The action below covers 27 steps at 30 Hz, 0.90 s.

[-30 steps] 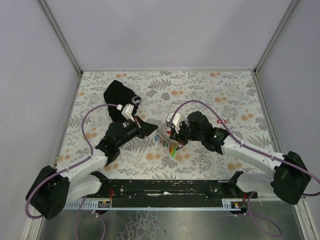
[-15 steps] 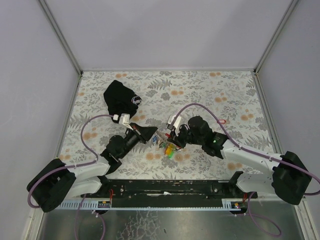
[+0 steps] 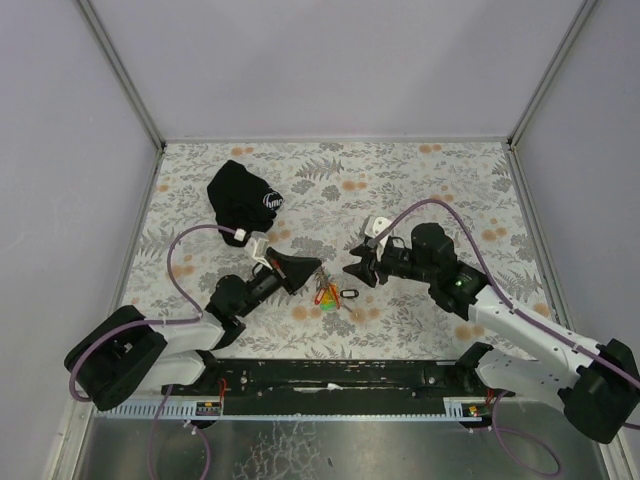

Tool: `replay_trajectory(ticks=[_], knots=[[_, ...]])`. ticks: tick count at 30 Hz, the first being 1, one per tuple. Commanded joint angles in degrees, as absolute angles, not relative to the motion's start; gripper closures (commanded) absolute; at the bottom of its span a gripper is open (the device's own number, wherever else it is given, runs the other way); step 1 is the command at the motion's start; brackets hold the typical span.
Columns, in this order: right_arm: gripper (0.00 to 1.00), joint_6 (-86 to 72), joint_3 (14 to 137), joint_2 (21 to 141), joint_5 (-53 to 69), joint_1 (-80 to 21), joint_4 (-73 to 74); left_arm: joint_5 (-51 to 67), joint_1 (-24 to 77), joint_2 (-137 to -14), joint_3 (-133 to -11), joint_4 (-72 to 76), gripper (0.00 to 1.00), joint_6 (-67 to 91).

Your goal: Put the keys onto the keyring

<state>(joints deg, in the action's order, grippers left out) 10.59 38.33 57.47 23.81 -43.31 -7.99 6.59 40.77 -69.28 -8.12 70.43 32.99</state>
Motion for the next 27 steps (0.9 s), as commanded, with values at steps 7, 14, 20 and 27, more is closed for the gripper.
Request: replay_trajectory(ticks=[7,14,20,27], knots=[[0.53,9.9,39.9,63.3,39.4,-38.3,-14.5,19.5,40.4,-73.8,-11.0,83.8,1.0,30.4],[0.54,14.0,37.7,64.1,43.4,-37.1,-17.2,24.2,40.3,-74.2,-11.9,83.9,1.0,30.2],[0.57,15.3,38.1,66.0,48.3,-36.3,-17.5,25.5,40.3,-74.0,-12.2,83.1,1.0,30.0],[0.64,16.7,40.4,69.2,52.5,-36.3,-14.0,26.4,40.2,-74.8,-12.6,83.3,1.0,30.3]])
